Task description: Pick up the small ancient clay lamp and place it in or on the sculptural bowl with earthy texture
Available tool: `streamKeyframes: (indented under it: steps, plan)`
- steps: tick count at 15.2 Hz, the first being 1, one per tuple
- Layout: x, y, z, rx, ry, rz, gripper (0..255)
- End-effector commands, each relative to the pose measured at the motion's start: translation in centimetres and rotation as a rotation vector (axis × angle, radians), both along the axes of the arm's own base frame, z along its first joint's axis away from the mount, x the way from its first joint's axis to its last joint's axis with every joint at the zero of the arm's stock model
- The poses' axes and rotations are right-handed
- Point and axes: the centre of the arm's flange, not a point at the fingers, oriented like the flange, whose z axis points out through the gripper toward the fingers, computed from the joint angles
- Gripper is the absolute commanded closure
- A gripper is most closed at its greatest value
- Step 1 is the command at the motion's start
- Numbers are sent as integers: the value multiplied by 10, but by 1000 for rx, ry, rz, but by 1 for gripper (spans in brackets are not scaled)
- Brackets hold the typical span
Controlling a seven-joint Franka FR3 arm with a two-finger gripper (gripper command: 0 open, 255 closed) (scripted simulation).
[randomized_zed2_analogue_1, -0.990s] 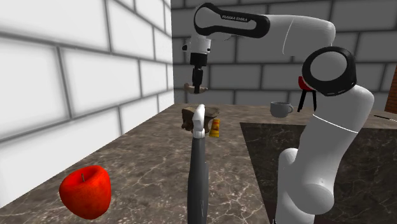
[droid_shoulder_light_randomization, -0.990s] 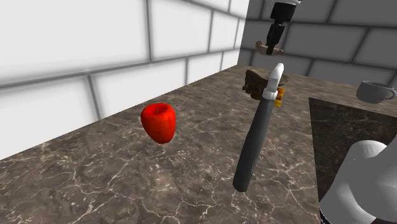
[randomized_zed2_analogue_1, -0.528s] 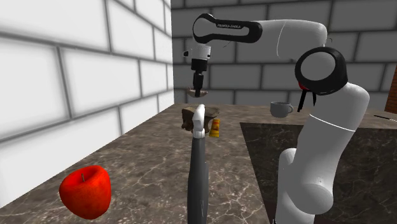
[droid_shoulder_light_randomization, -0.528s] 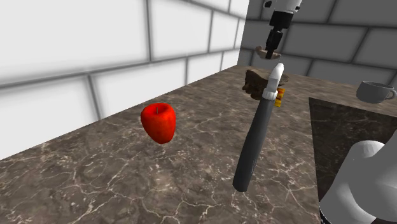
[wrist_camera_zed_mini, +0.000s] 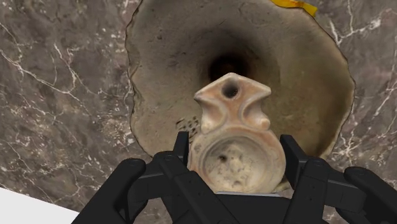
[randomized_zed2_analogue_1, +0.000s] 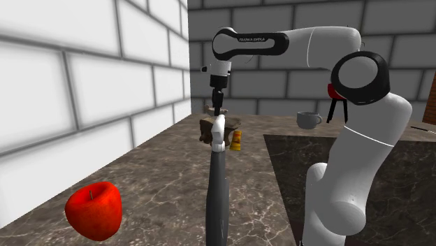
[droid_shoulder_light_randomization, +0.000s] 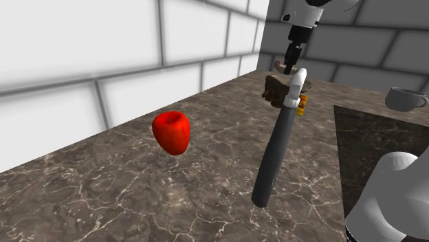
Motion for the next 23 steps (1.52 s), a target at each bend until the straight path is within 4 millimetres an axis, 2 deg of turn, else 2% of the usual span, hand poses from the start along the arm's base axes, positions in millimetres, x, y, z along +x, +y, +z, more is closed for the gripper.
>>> streamKeyframes:
  steps: [1,7,8,13,17,23]
  plan:
    - [-1,0,-4,0,-1,0,255]
    - [-1,0,-4,0,-1,0,255]
    - [-1,0,-4,0,-1,0,0]
    - [-1,0,-4,0,-1,0,0]
    - [-6,0,46,0,-1,0,0]
    - [-6,0,46,0,-1,0,0]
